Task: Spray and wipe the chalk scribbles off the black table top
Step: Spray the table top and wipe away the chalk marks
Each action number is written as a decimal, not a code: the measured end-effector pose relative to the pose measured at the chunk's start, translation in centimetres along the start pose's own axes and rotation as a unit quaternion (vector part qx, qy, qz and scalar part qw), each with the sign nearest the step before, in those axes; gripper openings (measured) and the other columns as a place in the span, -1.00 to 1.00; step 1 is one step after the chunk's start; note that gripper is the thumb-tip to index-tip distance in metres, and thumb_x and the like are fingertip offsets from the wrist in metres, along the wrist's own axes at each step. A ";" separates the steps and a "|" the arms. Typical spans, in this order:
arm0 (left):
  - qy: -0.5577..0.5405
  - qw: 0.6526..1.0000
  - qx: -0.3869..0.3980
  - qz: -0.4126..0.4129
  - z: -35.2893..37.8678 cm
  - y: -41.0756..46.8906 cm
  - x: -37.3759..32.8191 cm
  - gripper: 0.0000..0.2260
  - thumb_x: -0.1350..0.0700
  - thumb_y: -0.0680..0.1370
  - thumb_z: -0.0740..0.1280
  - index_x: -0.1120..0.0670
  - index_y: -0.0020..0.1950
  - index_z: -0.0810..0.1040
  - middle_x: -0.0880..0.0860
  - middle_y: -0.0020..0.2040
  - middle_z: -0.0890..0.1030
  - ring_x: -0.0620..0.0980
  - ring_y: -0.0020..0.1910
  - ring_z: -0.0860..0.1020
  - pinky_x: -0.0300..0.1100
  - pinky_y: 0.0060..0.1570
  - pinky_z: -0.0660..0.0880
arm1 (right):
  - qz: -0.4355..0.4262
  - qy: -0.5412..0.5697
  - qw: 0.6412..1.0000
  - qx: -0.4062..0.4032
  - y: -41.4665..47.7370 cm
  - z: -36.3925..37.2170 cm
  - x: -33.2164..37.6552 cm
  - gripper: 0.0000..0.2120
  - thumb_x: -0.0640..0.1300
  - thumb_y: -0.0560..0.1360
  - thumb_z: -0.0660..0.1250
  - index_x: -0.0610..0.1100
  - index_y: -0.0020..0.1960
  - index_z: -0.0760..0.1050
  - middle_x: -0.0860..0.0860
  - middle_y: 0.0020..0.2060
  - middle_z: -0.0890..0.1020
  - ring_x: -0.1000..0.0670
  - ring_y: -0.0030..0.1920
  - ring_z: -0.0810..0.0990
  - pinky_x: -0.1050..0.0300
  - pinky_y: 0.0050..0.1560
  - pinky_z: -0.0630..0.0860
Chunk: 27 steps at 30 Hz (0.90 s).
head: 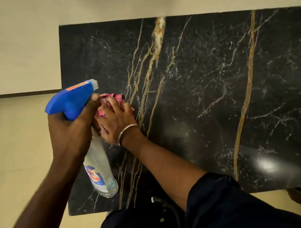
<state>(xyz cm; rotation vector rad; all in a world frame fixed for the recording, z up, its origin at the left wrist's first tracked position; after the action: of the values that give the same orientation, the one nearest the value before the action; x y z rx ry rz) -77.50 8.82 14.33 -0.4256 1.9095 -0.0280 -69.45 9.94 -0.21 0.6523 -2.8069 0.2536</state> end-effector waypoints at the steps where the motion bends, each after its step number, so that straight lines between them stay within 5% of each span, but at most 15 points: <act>1: 0.002 1.000 0.003 0.003 0.2 0.3 -0.2 -0.84 -0.06 0.53 0.42 -0.01 -0.01 0.57 0.20 -0.21 0.63 0.04 -0.41 0.56 -0.02 -0.26 0.55 | 0.019 -0.017 1.000 -0.005 0.5 -0.2 -1.5 -0.46 0.12 0.45 0.26 0.07 0.41 0.36 -0.09 0.44 0.33 -0.24 0.40 0.26 -0.25 0.20 0.33; 6: -0.001 1.000 0.026 0.011 1.7 1.0 -1.3 -0.92 -0.01 0.55 0.40 -0.03 -0.06 0.57 0.28 -0.20 0.62 0.02 -0.50 0.53 -0.08 -0.35 0.52 | 0.184 -0.044 0.981 -0.051 1.0 -3.3 -13.1 -0.43 0.14 0.46 0.13 0.19 0.48 0.23 -0.08 0.47 0.28 -0.25 0.41 0.24 -0.20 0.18 0.27; 15: -0.004 0.998 0.058 0.008 3.7 0.1 -1.1 -0.67 -0.04 0.57 0.38 0.22 0.12 0.57 0.10 -0.33 0.56 -0.05 -0.46 0.55 -0.23 -0.39 0.54 | 0.421 -0.062 0.898 -0.112 -11.2 -6.8 -28.7 -0.49 0.10 0.51 0.10 0.20 0.46 0.24 -0.06 0.50 0.23 -0.26 0.42 0.22 -0.33 0.21 0.27; 24: 0.005 0.998 0.065 0.006 2.6 -2.0 -0.5 -0.68 -0.07 0.57 0.37 0.18 0.11 0.58 0.01 -0.37 0.57 -0.07 -0.44 0.56 -0.22 -0.32 0.54 | 0.545 -0.059 0.828 -0.116 -21.4 -5.0 -26.1 -0.49 0.11 0.52 0.10 0.18 0.47 0.24 -0.09 0.49 0.23 -0.26 0.38 0.27 -0.30 0.14 0.37; 27: 0.000 0.998 0.055 0.002 1.9 -3.0 -0.1 -0.68 -0.08 0.56 0.38 0.17 0.10 0.58 0.11 -0.32 0.57 -0.04 -0.43 0.55 -0.15 -0.30 0.54 | 0.511 -0.048 0.851 -0.107 -21.5 -3.1 -20.1 -0.44 0.10 0.49 0.15 0.19 0.49 0.21 -0.10 0.49 0.24 -0.27 0.39 0.25 -0.24 0.11 0.35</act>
<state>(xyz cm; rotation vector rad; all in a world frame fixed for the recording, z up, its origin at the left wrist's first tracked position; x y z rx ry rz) -74.91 6.44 14.36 -0.3475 1.8991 -0.1303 -41.66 -0.24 -0.45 -0.9536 -2.9113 0.0732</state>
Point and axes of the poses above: each hand's wrist, its own y-axis towards the middle knuckle, its own z-axis out of the palm, x = y × z, the point moved 3 cm from there along y, towards the middle knuckle
